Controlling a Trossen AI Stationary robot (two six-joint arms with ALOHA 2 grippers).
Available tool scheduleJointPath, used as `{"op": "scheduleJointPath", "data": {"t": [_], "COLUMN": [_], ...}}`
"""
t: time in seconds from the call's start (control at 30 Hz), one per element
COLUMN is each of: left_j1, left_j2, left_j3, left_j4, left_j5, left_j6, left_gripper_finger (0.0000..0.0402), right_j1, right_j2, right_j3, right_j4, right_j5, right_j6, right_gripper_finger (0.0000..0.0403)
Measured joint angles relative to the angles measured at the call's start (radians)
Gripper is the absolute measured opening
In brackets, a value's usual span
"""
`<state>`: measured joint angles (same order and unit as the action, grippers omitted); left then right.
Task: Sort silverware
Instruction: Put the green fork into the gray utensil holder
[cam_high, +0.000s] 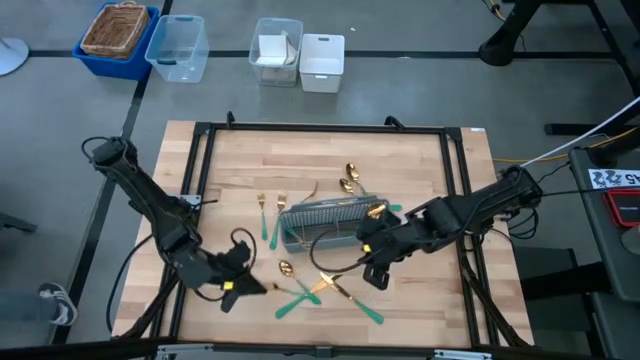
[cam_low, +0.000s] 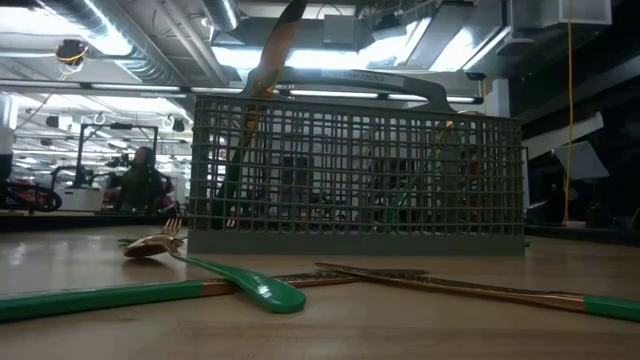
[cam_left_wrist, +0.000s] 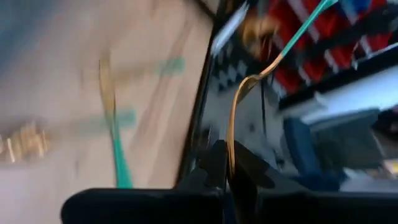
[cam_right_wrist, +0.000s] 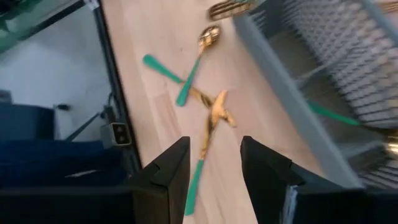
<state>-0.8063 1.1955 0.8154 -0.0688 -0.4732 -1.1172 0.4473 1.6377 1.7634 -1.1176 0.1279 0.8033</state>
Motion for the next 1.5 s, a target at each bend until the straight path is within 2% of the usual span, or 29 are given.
{"op": "scheduleJointPath", "data": {"t": [0.13, 0.23, 0.4, 0.53, 0.7, 0.9, 1.1, 1.5], "left_j1": [0.051, 0.106, 0.201, 0.261, 0.333, 0.401, 0.433, 0.443], "left_j2": [-0.03, -0.032, -0.032, -0.032, -0.031, -0.031, -0.031, 0.062], "left_j3": [0.058, 0.1, 0.149, 0.203, 0.246, 0.254, 0.254, 0.254], "left_j4": [0.0, -0.003, -0.019, -0.177, -0.349, -0.368, -0.363, -0.365], "left_j5": [-0.165, -0.23, -0.237, -0.241, -0.343, -0.403, -0.406, -0.405], "left_j6": [0.254, 0.477, 0.808, 1.006, 1.178, 1.488, 1.857, 2.171], "left_gripper_finger": [0.0, 0.0, 0.0, 0.0, 0.0, 0.0, 0.0, 0.0], "right_j1": [0.0, 0.0, 0.012, 0.032, 0.053, 0.05, 0.05, 0.05], "right_j2": [-0.03, -0.035, -0.043, -0.058, -0.082, -0.089, -0.089, -0.089], "right_j3": [0.0, 0.0, 0.0, 0.0, 0.0, 0.0, -0.001, -0.001], "right_j4": [-0.022, -0.036, -0.116, -0.189, -0.215, -0.217, -0.217, -0.215], "right_j5": [0.047, 0.053, 0.038, 0.039, 0.049, 0.065, 0.097, 0.118], "right_j6": [0.001, 0.001, 0.032, 0.098, 0.136, 0.138, 0.135, 0.134], "right_gripper_finger": [0.0143, 0.0143, 0.0143, 0.0143, 0.0143, 0.0143, 0.0143, 0.0143]}}
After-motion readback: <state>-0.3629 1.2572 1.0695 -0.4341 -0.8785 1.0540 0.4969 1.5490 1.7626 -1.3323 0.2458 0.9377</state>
